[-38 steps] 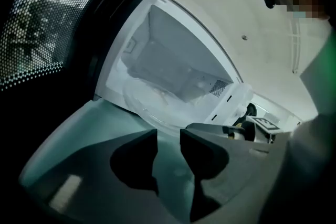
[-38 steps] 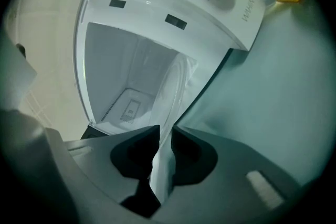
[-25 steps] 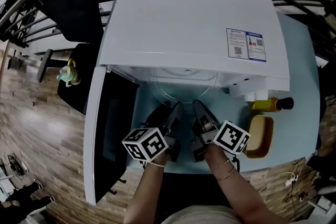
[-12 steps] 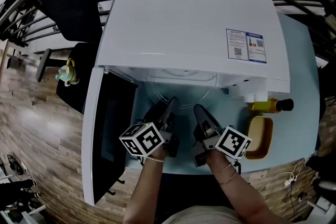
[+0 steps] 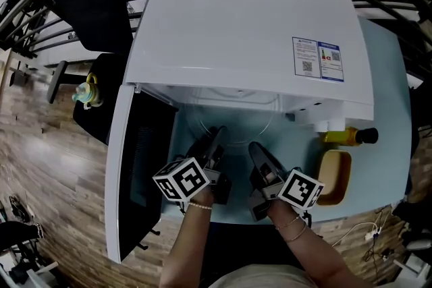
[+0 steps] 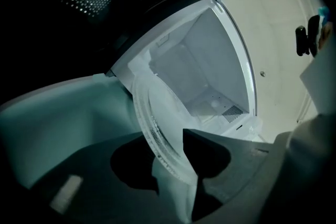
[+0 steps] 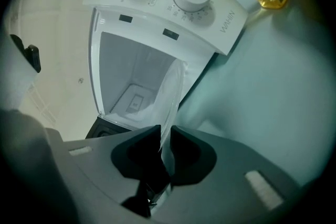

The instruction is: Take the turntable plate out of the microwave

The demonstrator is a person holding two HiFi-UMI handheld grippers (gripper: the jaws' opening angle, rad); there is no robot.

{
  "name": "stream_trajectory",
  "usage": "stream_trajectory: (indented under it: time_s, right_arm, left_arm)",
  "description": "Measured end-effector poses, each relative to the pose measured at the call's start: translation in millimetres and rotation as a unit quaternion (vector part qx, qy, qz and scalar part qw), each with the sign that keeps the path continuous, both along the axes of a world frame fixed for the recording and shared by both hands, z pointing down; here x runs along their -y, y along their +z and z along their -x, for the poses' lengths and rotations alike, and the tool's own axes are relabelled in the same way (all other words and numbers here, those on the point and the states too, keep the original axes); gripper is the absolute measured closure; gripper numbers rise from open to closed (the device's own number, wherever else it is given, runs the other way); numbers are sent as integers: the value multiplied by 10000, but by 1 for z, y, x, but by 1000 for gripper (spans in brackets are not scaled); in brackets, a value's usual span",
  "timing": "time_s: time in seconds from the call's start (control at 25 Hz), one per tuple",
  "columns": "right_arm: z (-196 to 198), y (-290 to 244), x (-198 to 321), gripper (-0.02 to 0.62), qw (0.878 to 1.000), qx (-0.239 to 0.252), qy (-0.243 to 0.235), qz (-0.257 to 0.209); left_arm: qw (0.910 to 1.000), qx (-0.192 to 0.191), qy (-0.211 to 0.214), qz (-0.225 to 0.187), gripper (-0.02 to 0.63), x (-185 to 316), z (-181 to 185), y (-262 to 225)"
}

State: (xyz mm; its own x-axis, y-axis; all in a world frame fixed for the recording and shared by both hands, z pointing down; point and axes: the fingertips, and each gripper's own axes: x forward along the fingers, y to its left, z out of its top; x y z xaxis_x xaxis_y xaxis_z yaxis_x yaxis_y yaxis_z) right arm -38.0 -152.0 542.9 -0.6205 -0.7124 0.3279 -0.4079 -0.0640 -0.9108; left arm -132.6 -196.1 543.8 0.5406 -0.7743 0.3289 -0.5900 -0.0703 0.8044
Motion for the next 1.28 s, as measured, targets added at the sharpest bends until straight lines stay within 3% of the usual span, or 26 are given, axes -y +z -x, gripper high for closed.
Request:
stream_trajectory:
  time_s: [0.28, 0.4, 0.56, 1.0, 1.28]
  right_arm:
    - [-1, 0, 3, 520, 9997, 156, -161, -133]
    - [-2, -3, 10, 411, 9991, 275, -148, -283]
    - [-6, -4, 21, 379, 9988, 330, -67, -356]
    - [-23, -5, 57, 385, 9974, 437, 266, -514]
    - [-29, -4, 71, 423, 9965, 502, 313, -596]
  left_arm:
    - [9995, -238, 97, 156, 468, -5, -2, 4]
    - [9988, -401, 161, 240, 471, -9, -5, 4]
    - [9986, -389, 223, 268, 472, -13, -4, 5]
    - [9978, -405, 303, 440, 472, -30, -3, 7]
    - [9977, -357, 346, 471, 472, -36, -1, 7]
